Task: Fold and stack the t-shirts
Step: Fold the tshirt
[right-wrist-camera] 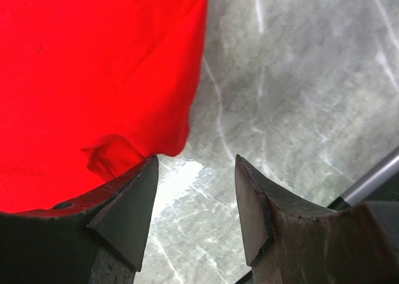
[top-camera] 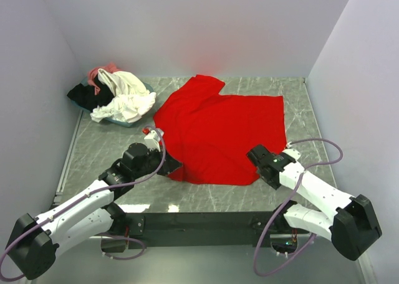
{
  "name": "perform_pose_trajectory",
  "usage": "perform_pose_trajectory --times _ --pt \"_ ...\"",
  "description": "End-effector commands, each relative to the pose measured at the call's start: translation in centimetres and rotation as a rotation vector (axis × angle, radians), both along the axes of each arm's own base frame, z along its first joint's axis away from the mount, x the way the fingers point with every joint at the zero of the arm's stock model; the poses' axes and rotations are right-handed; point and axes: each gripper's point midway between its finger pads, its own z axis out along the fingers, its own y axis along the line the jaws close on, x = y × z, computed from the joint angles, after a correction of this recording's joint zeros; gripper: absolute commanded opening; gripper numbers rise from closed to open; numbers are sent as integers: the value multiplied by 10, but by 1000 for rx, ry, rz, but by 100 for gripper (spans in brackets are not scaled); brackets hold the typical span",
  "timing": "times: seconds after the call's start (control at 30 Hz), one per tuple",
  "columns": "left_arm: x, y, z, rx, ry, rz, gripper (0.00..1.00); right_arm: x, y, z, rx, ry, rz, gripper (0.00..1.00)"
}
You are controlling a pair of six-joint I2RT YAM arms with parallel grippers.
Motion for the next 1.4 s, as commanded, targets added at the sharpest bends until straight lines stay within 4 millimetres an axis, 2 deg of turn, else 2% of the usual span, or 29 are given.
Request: perform_pose_trajectory --times 0.0,0.43,0.63,0.73,0.77,0.87,1.0,1.1,1.13,1.2,1.23,1.37 --pt "4 -4 17 -37 -64 -17 0 10 3 -3 14 -33 -3 59" --pt "5 -3 15 -28 -60 -9 0 31 -6 -10 17 -22 -30 57" --pt "6 -3 12 -21 -57 -9 1 28 -10 -20 15 2 -44 54" --pt "6 -3 12 -18 -57 -7 1 27 -10 -24 12 10 -42 42" --pt "6 -3 12 -17 -56 -7 0 27 -11 -24 9 9 -41 26" --pt "7 -2 11 -14 -54 -4 0 25 -12 -24 1 13 -46 0" --pt "6 -2 12 -16 -55 -5 1 26 -18 -13 -29 2 -54 0" --pt "6 -2 13 -17 -55 -5 1 37 -17 8 -25 -52 -45 0" --pt "6 -3 13 -18 -56 -8 1 42 -20 22 -43 -85 -39 0" --pt "6 -3 13 -20 -56 -9 1 44 -29 37 -90 -113 -48 0" --pt "6 -3 14 -21 -57 -9 1 44 -39 50 -145 -128 -63 0" --pt "5 -3 15 -26 -62 -12 1 36 -56 67 -246 -104 -76 0"
